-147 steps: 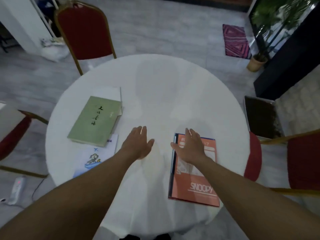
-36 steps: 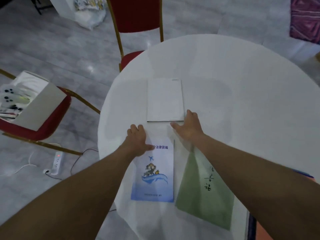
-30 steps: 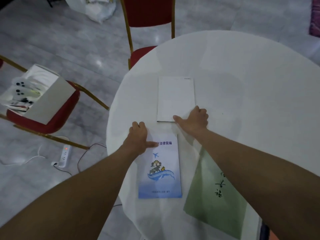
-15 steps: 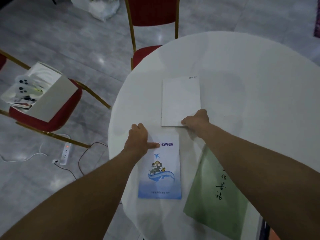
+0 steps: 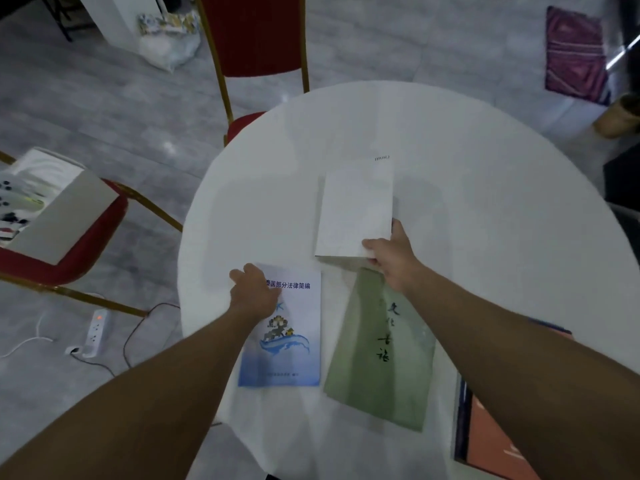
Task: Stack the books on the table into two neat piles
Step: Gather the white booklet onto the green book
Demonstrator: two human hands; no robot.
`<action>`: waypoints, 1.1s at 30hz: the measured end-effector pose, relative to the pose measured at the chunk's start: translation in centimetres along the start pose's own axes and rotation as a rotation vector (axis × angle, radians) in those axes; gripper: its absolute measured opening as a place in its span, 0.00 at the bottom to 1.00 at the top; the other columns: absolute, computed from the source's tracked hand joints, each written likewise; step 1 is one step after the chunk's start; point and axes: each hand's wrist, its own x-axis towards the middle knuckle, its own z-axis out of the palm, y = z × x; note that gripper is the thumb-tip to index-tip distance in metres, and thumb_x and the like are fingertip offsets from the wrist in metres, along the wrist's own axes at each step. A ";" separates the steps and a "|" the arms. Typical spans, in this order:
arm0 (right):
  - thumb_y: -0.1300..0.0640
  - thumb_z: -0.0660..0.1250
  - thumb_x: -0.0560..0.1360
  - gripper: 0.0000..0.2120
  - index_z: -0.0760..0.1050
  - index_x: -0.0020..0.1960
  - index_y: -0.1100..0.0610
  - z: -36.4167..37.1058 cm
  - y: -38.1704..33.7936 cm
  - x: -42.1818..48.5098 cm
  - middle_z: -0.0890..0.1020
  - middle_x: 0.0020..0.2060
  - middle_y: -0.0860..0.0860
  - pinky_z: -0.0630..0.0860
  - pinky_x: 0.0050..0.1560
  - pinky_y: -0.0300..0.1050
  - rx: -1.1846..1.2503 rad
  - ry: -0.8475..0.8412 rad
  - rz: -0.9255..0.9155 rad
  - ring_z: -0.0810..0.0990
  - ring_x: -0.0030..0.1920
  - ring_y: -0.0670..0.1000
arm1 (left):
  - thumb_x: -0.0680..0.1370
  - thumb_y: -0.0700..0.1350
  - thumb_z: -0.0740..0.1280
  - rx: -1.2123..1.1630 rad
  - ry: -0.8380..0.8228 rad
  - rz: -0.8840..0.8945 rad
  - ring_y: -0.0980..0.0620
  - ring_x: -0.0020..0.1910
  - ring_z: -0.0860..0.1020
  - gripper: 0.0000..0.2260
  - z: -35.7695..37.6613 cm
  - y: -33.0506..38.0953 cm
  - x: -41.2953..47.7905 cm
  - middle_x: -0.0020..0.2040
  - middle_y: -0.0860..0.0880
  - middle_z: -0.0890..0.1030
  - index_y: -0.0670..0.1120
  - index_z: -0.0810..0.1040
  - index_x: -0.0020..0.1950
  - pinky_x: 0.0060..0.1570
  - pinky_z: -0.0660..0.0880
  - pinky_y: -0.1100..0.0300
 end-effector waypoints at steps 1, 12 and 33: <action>0.68 0.68 0.76 0.25 0.68 0.66 0.48 -0.9 0.2 -0.5 0.79 0.55 0.46 0.82 0.54 0.50 0.029 0.000 0.005 0.80 0.53 0.49 | 0.78 0.48 0.68 0.001 0.016 0.020 0.32 0.62 0.74 0.26 0.0 0.2 -0.4 0.66 0.35 0.66 0.38 0.62 0.69 0.61 0.71 0.46; 0.65 0.66 0.75 0.21 0.67 0.63 0.48 -8.7 4.9 -8.6 0.79 0.52 0.46 0.78 0.44 0.47 0.016 0.051 0.051 0.78 0.50 0.50 | 0.83 0.49 0.56 -0.028 0.193 0.293 0.35 0.49 0.80 0.13 -0.2 1.8 -7.1 0.52 0.39 0.81 0.52 0.60 0.66 0.53 0.79 0.43; 0.53 0.62 0.81 0.43 0.35 0.82 0.56 -10.1 13.0 -18.7 0.53 0.78 0.61 0.71 0.57 0.46 -0.861 -0.095 0.217 0.70 0.70 0.60 | 0.81 0.50 0.57 -0.193 0.274 0.368 0.37 0.47 0.79 0.15 1.8 0.1 -12.9 0.50 0.41 0.80 0.52 0.62 0.67 0.48 0.74 0.50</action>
